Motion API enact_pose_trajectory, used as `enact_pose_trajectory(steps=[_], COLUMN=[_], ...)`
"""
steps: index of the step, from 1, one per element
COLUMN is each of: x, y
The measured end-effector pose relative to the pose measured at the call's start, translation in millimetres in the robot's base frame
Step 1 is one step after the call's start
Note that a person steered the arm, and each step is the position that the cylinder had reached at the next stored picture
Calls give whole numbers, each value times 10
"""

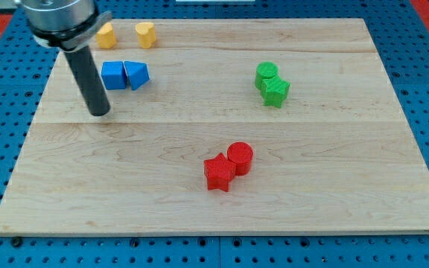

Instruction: Move the blue blocks to the bottom right of the yellow heart

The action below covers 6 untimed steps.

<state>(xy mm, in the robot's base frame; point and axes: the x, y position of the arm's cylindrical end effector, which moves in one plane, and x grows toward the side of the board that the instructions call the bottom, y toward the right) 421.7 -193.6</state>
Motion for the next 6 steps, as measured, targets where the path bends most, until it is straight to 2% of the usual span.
enact_pose_trajectory(steps=[1, 3, 6], x=[-126, -842, -859], y=[-178, -296, -104])
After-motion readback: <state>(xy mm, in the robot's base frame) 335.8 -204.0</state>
